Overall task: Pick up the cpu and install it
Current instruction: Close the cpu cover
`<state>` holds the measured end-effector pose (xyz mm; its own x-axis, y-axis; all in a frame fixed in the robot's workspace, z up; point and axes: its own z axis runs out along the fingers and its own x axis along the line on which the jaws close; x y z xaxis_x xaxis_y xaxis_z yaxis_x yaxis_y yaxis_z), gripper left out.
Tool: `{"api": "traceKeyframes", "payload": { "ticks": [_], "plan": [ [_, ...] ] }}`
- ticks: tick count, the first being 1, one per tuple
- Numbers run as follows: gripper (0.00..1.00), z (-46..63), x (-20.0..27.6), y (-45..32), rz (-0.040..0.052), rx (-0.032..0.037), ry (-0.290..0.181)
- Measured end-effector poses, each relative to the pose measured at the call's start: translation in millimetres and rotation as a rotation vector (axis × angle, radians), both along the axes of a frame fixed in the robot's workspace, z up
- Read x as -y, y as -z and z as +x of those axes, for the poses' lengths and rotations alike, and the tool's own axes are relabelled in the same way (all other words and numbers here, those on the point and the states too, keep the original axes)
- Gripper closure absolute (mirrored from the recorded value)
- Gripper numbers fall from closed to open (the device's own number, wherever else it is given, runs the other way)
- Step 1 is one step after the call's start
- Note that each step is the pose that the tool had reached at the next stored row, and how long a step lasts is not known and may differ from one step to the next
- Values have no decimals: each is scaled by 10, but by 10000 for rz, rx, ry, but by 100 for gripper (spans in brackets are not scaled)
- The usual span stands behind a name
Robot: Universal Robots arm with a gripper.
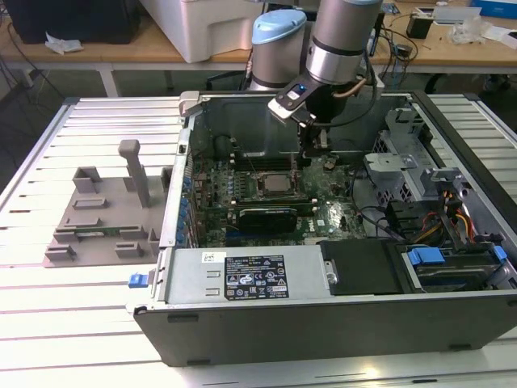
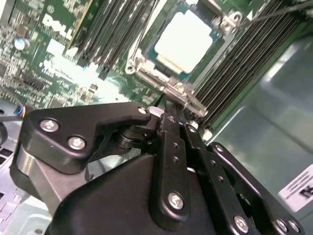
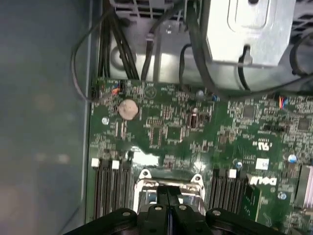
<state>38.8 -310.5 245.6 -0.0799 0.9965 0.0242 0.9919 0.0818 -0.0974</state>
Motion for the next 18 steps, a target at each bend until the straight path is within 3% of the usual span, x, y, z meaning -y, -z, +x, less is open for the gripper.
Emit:
{"api": "traceKeyframes", "payload": {
  "ticks": [3, 11, 16, 18],
  "plan": [
    [89, -84, -4, 19, -1, 1, -1],
    [89, -653, -9, 255, -13, 0, 2],
    [89, -729, 0, 383, -13, 1, 1],
    [89, -752, 0, 401, -14, 0, 1]
  ]
}}
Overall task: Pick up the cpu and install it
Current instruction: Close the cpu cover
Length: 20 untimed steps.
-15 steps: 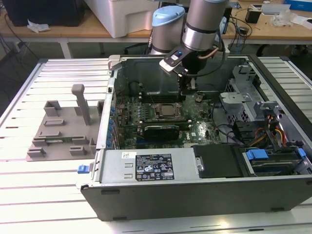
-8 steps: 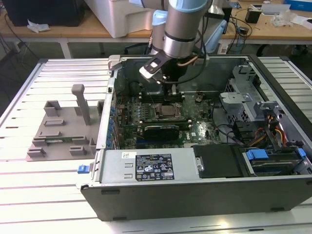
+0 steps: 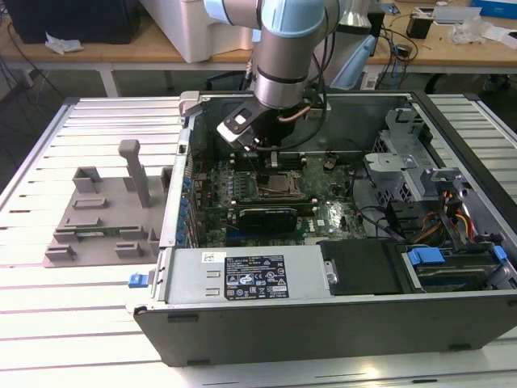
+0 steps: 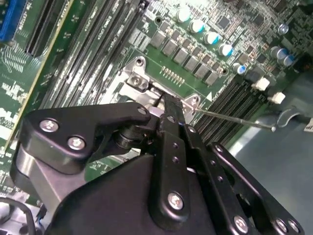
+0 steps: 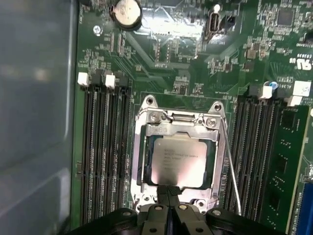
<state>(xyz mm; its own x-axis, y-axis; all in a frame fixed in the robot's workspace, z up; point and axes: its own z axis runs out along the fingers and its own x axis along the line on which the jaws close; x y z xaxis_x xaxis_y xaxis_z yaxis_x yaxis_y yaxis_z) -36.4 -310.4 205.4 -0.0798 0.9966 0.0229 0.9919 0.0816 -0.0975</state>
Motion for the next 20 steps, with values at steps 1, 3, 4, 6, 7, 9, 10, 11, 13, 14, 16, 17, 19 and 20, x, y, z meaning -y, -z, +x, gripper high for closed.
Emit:
{"api": "traceKeyframes", "payload": {
  "ticks": [1, 3, 4, 6, 7, 9, 10, 11, 13, 14, 16, 17, 19, 20],
  "plan": [
    [89, -3, 0, 8, -1, 0, 0],
    [89, -4, 2, 28, -11, -7, -1],
    [89, -4, 2, 29, -9, -5, -1],
    [89, -2, -3, 15, 20, 11, 1],
    [89, -1, -4, -14, 29, 11, 2],
    [89, 16, -1, -88, 40, 0, -1],
    [89, 60, -1, -89, 70, 0, 0],
    [89, 135, 0, -90, 116, -15, 0],
    [89, 234, 0, -89, 167, -36, -1],
    [89, 328, 0, -89, 187, -59, -1],
    [89, 403, 1, -183, 186, -73, 1],
    [89, 403, 1, -237, 186, -73, 2],
    [89, 403, 1, -361, 185, -73, 0],
    [89, 403, 0, -456, 188, -72, 0]
  ]
}}
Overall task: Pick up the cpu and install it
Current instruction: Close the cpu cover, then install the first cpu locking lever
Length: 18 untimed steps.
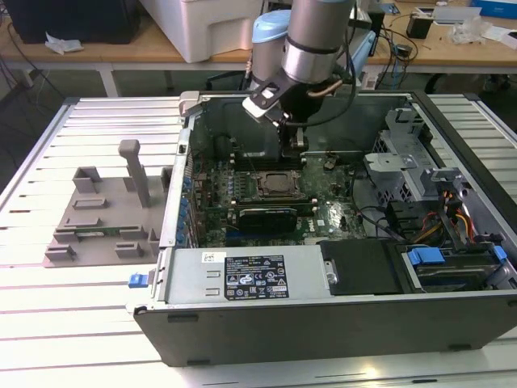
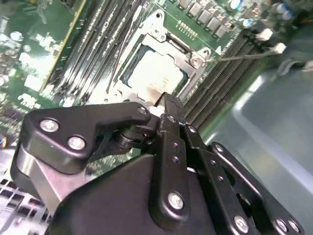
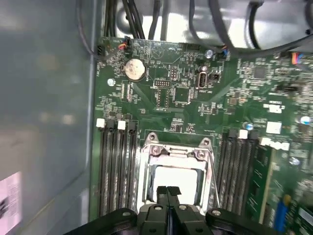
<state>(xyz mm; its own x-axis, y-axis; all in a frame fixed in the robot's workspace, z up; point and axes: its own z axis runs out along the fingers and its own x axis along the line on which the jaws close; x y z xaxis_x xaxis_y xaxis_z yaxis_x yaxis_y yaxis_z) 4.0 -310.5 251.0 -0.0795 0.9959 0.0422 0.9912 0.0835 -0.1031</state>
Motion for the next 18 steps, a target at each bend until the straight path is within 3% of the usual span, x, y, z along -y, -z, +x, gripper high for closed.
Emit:
{"api": "traceKeyframes", "payload": {
  "ticks": [1, 6, 7, 8, 12, 18],
  "plan": [
    [89, 0, 0, -98, -1, 0, 0],
    [89, 0, 0, -108, 2, 1, -11],
    [89, 0, 0, -109, 0, 0, -256],
    [89, 0, 0, -108, 2, 1, -904],
    [89, 0, 0, -108, 1, 1, -2599],
    [89, 0, 0, -108, 3, 1, -3962]
  ]
}}
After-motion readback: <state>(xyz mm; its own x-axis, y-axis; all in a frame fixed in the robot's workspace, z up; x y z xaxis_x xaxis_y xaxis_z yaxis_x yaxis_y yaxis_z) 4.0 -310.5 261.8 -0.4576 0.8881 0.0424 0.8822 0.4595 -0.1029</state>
